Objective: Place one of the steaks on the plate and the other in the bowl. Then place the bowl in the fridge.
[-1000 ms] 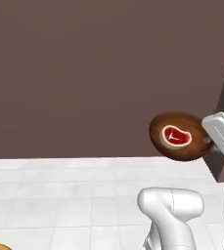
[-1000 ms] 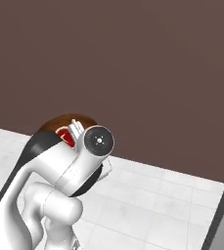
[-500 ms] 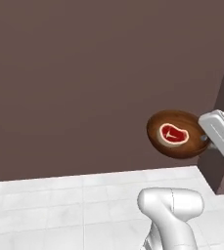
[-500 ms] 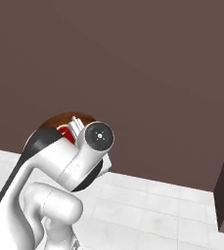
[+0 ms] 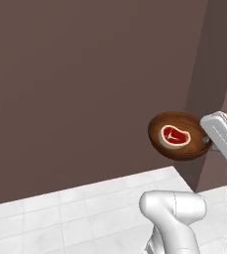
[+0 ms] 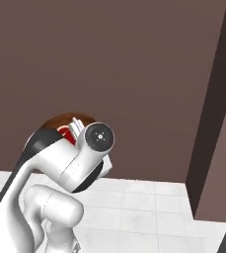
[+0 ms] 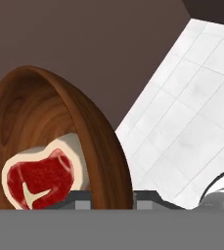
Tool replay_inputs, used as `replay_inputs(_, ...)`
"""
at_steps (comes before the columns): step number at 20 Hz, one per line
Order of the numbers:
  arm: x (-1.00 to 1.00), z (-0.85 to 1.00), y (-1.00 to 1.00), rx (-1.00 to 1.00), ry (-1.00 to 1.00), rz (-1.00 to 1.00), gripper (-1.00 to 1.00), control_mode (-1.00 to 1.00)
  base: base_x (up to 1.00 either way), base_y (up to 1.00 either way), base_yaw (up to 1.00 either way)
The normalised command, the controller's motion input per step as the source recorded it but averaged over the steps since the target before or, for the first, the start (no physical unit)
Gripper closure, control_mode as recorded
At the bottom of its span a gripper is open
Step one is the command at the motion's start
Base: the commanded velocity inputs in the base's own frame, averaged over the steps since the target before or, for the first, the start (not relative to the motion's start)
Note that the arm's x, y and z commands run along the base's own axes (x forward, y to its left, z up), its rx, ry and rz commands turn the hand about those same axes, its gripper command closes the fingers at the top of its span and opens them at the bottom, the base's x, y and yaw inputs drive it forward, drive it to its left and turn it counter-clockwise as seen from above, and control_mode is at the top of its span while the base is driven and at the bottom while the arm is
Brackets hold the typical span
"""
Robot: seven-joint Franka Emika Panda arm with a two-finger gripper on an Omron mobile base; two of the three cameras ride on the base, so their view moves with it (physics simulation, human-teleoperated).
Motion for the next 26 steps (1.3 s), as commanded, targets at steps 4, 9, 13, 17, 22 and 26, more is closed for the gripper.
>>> replay_inputs(4, 0.00, 0.00, 0.00, 0.00, 0.00, 0.00, 1.00, 1.00, 0.21, 0.00, -0.46)
replay_inputs(9, 0.00, 0.00, 0.00, 0.00, 0.00, 0.00, 1.00, 1.00, 0.60, 0.00, -0.47)
replay_inputs(13, 0.00, 0.00, 0.00, 0.00, 0.00, 0.00, 1.00, 1.00, 0.73, 0.00, -0.50)
replay_inputs(17, 0.00, 0.00, 0.00, 0.00, 0.00, 0.00, 1.00, 1.00, 0.73, 0.00, -0.53)
replay_inputs(22, 0.00, 0.00, 0.00, 0.00, 0.00, 0.00, 1.00, 1.00, 0.63, 0.00, -0.57)
replay_inputs(26, 0.00, 0.00, 0.00, 0.00, 0.00, 0.00, 1.00, 1.00, 0.56, 0.00, -0.61)
